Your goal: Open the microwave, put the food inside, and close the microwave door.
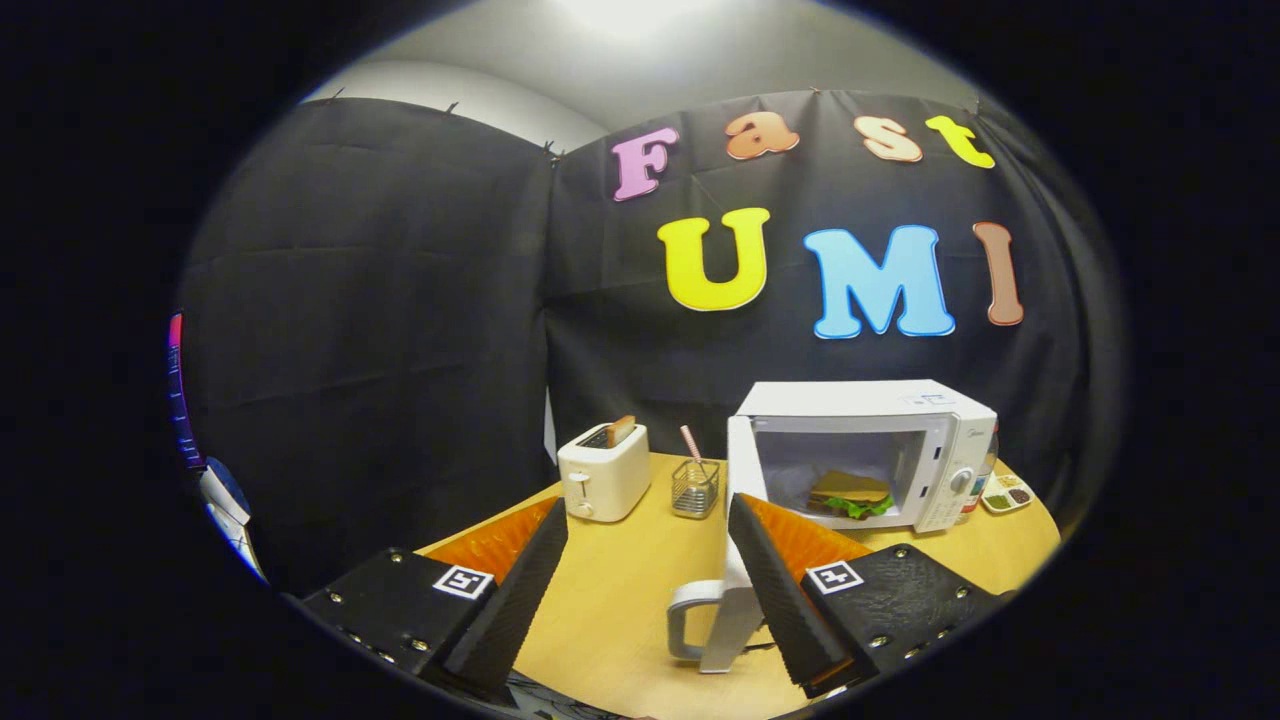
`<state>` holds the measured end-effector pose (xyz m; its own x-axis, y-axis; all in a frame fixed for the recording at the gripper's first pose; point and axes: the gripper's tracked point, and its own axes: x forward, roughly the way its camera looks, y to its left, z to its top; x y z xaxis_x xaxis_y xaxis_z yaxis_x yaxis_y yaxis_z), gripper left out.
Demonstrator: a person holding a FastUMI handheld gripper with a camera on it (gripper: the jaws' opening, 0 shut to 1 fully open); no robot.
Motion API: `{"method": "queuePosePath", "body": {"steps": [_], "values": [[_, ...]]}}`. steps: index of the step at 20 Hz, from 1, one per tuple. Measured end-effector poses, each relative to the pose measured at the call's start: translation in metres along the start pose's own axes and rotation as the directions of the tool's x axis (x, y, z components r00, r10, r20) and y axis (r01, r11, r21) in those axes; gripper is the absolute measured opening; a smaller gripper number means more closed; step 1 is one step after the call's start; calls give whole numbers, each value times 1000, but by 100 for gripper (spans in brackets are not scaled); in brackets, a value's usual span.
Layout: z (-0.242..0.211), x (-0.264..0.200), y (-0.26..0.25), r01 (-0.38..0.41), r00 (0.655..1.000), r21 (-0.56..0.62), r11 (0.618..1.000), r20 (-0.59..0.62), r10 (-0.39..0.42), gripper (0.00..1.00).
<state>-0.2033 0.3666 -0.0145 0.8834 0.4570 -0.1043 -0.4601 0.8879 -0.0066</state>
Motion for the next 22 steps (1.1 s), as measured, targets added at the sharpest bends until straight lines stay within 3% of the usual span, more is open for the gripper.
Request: {"method": "queuePosePath", "body": {"steps": [3,5,6,9,13,22], "values": [[-18,1,26,-63,997,-2,998,-38,63,95],[-34,4,38,-95,993,-5,995,-70,94,86],[-44,5,38,-96,992,-3,995,-87,95,74],[-64,14,34,-97,985,11,995,-141,97,4],[-91,20,28,-127,967,14,992,-220,127,4],[-96,22,-31,-67,965,82,994,-248,85,1]]}}
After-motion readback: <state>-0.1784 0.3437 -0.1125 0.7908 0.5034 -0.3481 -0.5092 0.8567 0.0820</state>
